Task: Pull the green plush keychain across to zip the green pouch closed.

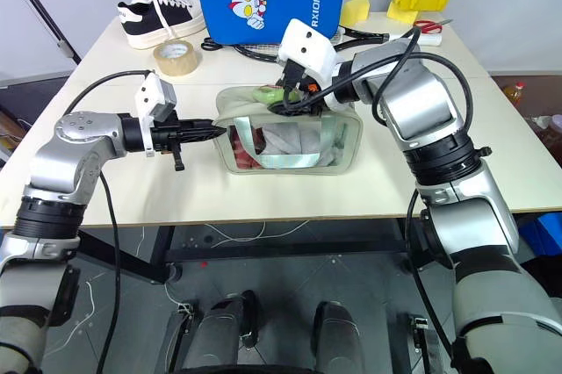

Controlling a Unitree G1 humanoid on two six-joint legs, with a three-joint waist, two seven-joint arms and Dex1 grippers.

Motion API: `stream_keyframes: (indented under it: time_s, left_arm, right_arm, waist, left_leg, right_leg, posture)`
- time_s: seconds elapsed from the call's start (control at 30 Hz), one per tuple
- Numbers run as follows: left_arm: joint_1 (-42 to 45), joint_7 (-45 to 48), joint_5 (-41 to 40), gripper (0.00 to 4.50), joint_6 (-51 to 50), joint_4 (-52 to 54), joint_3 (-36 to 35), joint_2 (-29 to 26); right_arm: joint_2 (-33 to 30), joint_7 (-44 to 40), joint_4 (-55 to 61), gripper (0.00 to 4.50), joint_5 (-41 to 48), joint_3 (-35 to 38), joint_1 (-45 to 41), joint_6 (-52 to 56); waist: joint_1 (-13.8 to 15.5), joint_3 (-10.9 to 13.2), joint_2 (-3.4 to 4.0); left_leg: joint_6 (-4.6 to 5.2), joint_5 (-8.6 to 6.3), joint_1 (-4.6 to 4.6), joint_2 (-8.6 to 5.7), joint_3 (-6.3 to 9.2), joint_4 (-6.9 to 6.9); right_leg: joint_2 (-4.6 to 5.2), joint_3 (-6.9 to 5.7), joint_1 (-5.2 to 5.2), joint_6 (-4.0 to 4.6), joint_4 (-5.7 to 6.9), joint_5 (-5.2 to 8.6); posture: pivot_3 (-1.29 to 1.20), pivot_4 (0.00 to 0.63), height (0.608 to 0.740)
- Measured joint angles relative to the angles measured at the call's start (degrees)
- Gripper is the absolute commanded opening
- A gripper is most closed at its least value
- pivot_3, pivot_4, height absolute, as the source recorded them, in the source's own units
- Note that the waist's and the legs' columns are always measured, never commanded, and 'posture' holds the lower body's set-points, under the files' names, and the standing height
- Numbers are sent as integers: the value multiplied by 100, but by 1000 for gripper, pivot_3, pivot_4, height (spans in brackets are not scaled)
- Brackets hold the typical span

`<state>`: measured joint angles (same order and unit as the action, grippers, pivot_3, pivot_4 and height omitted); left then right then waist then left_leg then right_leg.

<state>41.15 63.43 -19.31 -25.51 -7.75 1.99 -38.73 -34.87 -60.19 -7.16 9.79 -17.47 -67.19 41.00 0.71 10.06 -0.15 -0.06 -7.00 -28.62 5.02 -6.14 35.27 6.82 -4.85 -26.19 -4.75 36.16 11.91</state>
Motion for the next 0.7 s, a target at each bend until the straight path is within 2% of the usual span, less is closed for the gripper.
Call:
stream_keyframes:
  time_s: [0.03,0.07,0.23,0.43,0.57,0.7]
  left_arm:
    - [0,0,0,0,-2,1,-2,0]
    - [-1,-2,-1,0,-6,3,-2,0]
    - [-27,-88,-59,0,-81,4,-61,44]
    - [-166,-367,-260,0,-377,107,-277,32]
    - [-318,-476,-498,0,-585,489,-283,91]
    - [-472,-668,-600,0,-744,687,-311,73]
  right_arm:
    - [-31,-12,3,332,10,66,-45,16]
    - [-98,-37,14,76,34,158,-85,60]
    - [-594,69,-5,76,53,578,15,233]
    - [-2284,611,-728,76,-776,767,1064,-477]
    - [-2581,765,-471,76,-858,889,1939,-603]
    - [-2497,963,363,76,-878,972,2951,-280]
  waist:
    - [-2,0,0]
    - [0,0,0]
    - [10,0,0]
    - [8,1,-2]
    - [-100,4,2]
    - [-160,3,2]
  left_leg:
    - [0,0,1,0,0,-1]
    - [0,0,3,1,1,-2]
    - [-1,-1,7,1,2,-3]
    - [-2,-2,6,-4,-3,-6]
    - [0,0,20,0,1,-18]
    - [8,5,31,1,9,-16]
  right_leg:
    - [0,0,-1,0,2,0]
    - [-1,0,-1,0,5,0]
    - [-1,-1,1,2,4,1]
    - [6,3,3,2,-14,2]
    - [-3,7,-1,-1,3,2]
    - [-7,8,12,-3,8,3]
  posture:
    - [0,150,723]
    - [0,150,723]
    - [0,150,723]
    - [0,150,723]
    - [0,150,723]
    - [0,150,723]
